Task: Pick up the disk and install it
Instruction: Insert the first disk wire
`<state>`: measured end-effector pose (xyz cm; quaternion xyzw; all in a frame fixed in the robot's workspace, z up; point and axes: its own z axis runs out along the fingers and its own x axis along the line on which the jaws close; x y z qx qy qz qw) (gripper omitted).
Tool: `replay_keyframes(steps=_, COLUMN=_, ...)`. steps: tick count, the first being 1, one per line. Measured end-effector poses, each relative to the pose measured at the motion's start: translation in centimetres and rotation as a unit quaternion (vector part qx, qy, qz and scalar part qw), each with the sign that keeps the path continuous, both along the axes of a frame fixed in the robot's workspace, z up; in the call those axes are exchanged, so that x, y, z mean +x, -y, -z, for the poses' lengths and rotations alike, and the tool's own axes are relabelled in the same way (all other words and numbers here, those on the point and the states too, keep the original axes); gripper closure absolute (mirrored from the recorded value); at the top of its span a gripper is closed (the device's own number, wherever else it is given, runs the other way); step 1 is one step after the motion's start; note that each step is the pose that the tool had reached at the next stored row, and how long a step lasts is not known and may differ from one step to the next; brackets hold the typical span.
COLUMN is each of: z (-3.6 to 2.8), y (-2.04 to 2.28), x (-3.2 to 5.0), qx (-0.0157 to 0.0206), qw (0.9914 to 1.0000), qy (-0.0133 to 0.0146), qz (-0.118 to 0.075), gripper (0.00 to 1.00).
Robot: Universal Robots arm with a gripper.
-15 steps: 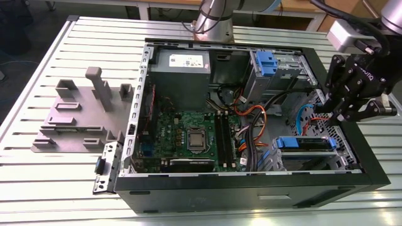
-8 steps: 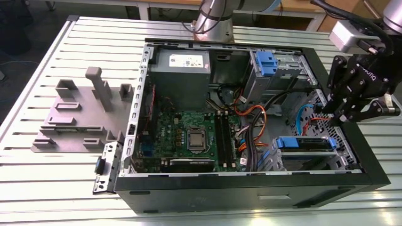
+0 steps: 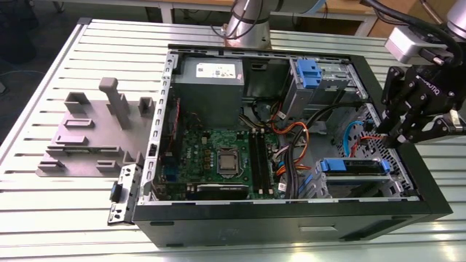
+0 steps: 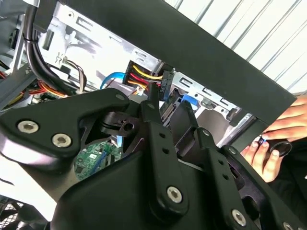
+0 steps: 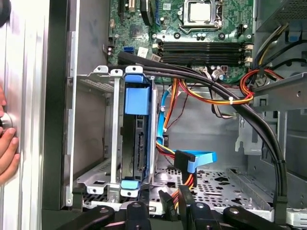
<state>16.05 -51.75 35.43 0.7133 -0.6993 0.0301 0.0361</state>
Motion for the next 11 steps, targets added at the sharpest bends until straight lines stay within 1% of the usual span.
replay_keyframes(steps=1, z=0.00, y=0.00, x=0.05, qx=-0.0016, qw=1.00000, qy=-0.0001, qz=-0.001, gripper=0.63)
replay_keyframes(steps=3, z=0.01, y=0.00, x=0.16, qx=-0.0060, qw=0.99998, qy=-0.0008, qz=-0.002, gripper=0.63)
replay_keyframes(steps=4, z=0.01, y=0.00, x=0.19, qx=-0.0089, qw=0.99996, qy=-0.0010, qz=-0.003, gripper=0.63)
replay_keyframes(steps=5, z=0.01, y=0.00, x=0.20, qx=-0.0125, qw=0.99992, qy=-0.0010, qz=-0.003, gripper=0.63)
replay_keyframes(steps=6, z=0.02, y=0.01, x=0.21, qx=-0.0146, qw=0.99989, qy=-0.0010, qz=-0.004, gripper=0.63)
replay_keyframes(steps=11, z=0.03, y=0.00, x=0.24, qx=-0.0151, qw=0.99987, qy=-0.0010, qz=-0.006, gripper=0.63)
